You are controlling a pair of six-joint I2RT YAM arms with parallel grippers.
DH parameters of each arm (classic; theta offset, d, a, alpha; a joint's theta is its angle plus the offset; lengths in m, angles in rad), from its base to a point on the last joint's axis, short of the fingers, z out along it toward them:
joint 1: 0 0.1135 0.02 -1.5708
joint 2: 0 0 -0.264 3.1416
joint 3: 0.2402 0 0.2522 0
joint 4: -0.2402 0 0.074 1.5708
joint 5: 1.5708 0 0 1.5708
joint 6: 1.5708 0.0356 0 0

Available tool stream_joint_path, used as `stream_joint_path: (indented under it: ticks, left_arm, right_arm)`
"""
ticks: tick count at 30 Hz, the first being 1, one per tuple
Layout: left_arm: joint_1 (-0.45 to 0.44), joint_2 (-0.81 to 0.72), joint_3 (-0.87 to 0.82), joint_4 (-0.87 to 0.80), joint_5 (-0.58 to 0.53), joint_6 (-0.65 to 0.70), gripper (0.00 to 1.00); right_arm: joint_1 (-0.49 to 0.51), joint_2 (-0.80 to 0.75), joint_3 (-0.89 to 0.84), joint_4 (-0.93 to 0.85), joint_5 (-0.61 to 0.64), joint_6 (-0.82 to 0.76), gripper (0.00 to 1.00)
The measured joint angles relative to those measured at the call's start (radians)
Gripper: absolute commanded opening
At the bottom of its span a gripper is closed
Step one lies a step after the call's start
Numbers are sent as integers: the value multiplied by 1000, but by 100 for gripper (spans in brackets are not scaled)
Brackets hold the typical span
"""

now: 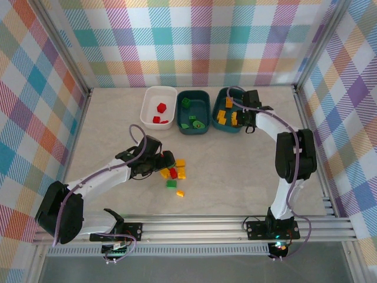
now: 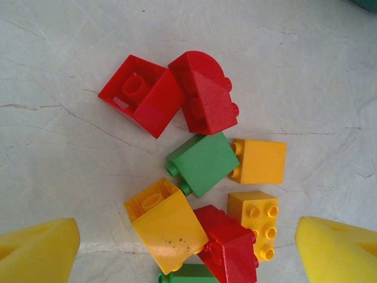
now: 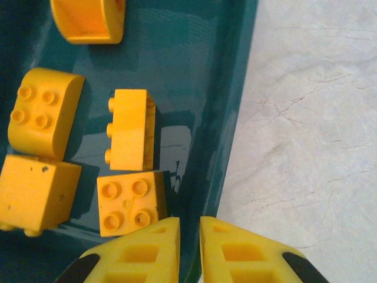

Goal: Sort the legos into containers by color

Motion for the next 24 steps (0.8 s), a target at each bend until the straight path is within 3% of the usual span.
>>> stream_joint_path:
  ticks: [8,9,11,12,16,24]
  left_arm:
    - [0,1,69,-31,-8,34,94]
    - [0,1,72,-32,-8,35,94]
    - [0,1,74,-33,-7,39,94]
    - [0,1,74,-37,-7,41,94]
    - [0,0,74,-50,-7,45,94]
    - [-5,0,74,-49,-6,44,94]
  right_arm:
    - [12,-45,-53,6,-82,-90,17]
    - [12,-45,-54,6,-85,-94,23]
    - [11,-46,-56,5,-84,-93,48]
    - [11,-47,-58,6,-84,-89,56]
    - [10,-80,-66,5,-66,-48,65]
    - [-37,-90,-4,-27,-9,100,62]
